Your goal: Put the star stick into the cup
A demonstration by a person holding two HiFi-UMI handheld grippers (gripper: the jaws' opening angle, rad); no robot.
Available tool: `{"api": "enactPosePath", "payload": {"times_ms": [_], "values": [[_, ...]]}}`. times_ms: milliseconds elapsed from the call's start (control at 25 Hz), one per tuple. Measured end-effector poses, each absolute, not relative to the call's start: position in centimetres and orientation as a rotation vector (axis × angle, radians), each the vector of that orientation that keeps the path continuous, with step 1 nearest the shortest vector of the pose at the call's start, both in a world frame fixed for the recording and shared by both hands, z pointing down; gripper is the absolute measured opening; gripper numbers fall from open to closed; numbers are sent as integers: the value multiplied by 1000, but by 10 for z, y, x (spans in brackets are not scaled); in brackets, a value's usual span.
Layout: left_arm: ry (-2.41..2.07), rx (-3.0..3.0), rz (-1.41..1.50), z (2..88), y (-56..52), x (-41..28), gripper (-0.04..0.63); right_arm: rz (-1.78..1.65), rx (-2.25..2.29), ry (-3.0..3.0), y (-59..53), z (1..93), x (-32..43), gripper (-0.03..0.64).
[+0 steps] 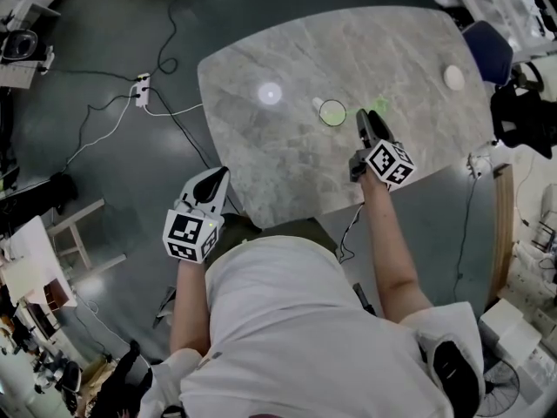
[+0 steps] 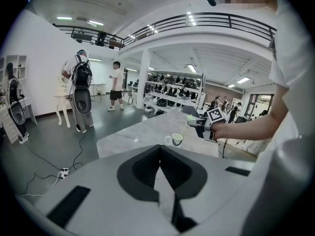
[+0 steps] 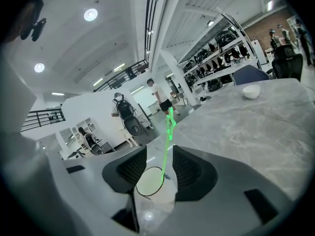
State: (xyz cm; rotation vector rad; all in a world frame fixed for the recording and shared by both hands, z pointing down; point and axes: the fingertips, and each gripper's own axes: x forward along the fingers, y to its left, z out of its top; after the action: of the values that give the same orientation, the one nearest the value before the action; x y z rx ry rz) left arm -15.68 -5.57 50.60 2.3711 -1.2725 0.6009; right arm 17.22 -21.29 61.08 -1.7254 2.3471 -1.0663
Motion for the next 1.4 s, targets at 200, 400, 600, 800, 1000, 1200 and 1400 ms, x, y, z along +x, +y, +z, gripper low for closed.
{"api": "enactPosePath", "payload": {"times_ms": [200,400,600,800,1000,1200,1400], "values": [[-1238,2417,578,503,-63,-154,1,-1031,-1739,2338,-202,593,172,155],[-1188,2465,478,492,-76,-148,2,-955,-1745,2353,-184,564,170,135],[-1102,2544,424,481,-88,-130,1,-846,-1758,2405,-163,527,168,100],[-1015,2622,382,467,-98,-111,2,-714,-1766,2452,-139,488,162,26],[-921,2693,376,456,-102,-85,2,-597,-1766,2482,-112,451,161,9],[-814,2758,362,445,-105,-59,2,-529,-1766,2476,-84,426,157,9],[-721,2806,361,436,-102,-45,1,-438,-1800,2544,-58,415,140,9]]}}
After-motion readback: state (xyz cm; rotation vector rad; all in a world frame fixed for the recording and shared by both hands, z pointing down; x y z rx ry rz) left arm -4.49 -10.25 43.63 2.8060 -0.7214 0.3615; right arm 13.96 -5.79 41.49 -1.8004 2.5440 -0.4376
